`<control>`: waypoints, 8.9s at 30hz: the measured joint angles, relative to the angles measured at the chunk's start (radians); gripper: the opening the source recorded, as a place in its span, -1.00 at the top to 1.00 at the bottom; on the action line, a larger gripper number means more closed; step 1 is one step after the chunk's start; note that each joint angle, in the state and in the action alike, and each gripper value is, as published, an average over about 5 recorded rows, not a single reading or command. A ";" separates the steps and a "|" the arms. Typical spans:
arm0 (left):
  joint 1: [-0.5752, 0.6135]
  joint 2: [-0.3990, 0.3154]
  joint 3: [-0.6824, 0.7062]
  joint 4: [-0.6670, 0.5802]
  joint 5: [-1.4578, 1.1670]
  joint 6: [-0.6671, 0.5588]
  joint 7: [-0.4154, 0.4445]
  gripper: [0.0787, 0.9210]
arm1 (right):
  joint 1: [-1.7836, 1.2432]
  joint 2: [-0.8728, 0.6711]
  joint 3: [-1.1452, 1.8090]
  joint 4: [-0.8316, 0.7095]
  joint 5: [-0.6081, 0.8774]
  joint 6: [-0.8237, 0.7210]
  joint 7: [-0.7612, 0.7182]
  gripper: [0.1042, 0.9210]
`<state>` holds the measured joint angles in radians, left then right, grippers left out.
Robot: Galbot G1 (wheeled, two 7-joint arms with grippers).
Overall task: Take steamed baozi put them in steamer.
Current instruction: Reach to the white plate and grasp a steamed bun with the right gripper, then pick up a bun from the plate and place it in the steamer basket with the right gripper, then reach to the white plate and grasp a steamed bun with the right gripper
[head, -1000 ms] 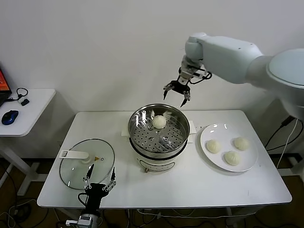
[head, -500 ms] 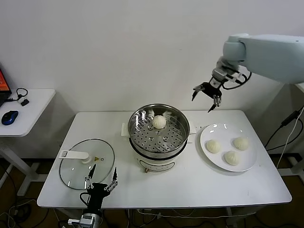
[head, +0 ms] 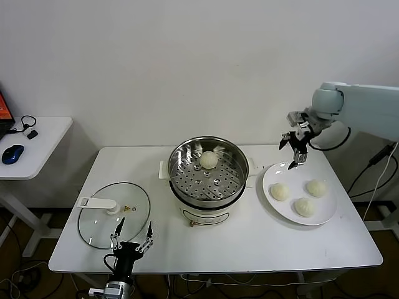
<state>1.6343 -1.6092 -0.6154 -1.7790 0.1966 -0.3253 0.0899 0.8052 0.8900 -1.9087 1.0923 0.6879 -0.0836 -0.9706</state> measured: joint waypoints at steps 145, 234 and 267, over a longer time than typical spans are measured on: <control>0.019 0.000 -0.012 -0.039 0.007 0.011 -0.002 -0.77 | 0.017 0.478 0.192 0.086 0.323 -0.325 0.142 -0.13; 0.036 0.000 -0.025 -0.046 0.025 0.002 -0.003 -0.77 | -0.109 -0.199 0.140 0.073 -0.225 0.076 -0.132 -0.76; 0.028 0.000 -0.032 -0.024 0.025 -0.002 -0.004 -0.77 | -0.420 -0.198 0.375 -0.077 -0.396 0.096 -0.075 -0.76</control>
<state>1.6625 -1.6092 -0.6475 -1.8031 0.2221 -0.3277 0.0855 0.3848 0.6916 -1.5332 1.0150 0.2916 0.0122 -1.0454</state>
